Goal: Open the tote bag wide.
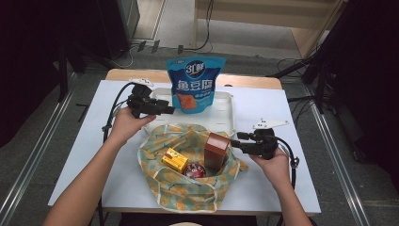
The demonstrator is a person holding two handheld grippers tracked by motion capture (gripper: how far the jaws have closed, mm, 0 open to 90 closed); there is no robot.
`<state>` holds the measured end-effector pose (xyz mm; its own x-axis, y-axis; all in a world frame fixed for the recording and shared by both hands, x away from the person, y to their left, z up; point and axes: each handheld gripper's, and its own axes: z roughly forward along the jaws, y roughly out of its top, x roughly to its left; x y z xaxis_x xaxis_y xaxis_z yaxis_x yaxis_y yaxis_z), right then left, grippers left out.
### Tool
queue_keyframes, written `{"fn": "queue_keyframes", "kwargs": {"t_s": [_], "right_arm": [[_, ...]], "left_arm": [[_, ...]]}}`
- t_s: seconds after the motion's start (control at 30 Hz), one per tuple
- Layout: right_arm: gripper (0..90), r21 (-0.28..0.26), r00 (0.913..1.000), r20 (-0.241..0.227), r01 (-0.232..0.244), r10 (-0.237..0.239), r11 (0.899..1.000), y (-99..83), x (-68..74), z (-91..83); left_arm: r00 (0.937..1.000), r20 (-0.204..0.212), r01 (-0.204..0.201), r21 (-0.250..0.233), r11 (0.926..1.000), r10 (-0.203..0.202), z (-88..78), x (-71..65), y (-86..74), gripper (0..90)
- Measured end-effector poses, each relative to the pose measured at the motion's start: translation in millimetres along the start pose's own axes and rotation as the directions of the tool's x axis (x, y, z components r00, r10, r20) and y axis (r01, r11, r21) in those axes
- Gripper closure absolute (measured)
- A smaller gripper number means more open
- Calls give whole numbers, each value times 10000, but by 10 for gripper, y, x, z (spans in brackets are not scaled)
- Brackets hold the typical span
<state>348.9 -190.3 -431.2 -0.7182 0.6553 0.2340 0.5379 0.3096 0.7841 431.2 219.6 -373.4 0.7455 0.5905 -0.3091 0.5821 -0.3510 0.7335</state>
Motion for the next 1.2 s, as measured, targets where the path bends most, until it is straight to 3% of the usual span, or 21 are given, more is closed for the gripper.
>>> {"fn": "queue_keyframes", "kwargs": {"t_s": [0.13, 0.23, 0.33, 0.63, 0.93, 1.2], "right_arm": [[520, -43, 10000, 83, 29, -28, 10000, 5, 18, -43], [518, -153, 9999, 66, 90, -89, 9998, 18, 39, -81], [513, -167, 9995, 166, 289, -286, 9994, 58, 76, -139], [505, -178, 9967, 77, 804, -803, 9966, 163, 240, -407], [484, -366, 9965, -32, 832, -833, 9959, 211, 356, -622], [474, -620, 9960, -34, 894, -898, 9941, 288, 454, -848]], "left_arm": [[10000, 70, 5, 175, 9998, -6, -29, -57, -92, 466], [9999, 115, -17, 3, 10000, 17, -60, -108, -169, 460], [10000, 20, -91, 81, 9999, 91, -89, -166, -217, 455], [9995, 320, -80, 298, 9995, 70, -198, -323, -416, 434], [9995, 283, -172, -9, 9999, 172, -257, -323, -485, 430], [9995, 119, -306, 320, 9990, 302, -232, -299, -509, 430]]}}
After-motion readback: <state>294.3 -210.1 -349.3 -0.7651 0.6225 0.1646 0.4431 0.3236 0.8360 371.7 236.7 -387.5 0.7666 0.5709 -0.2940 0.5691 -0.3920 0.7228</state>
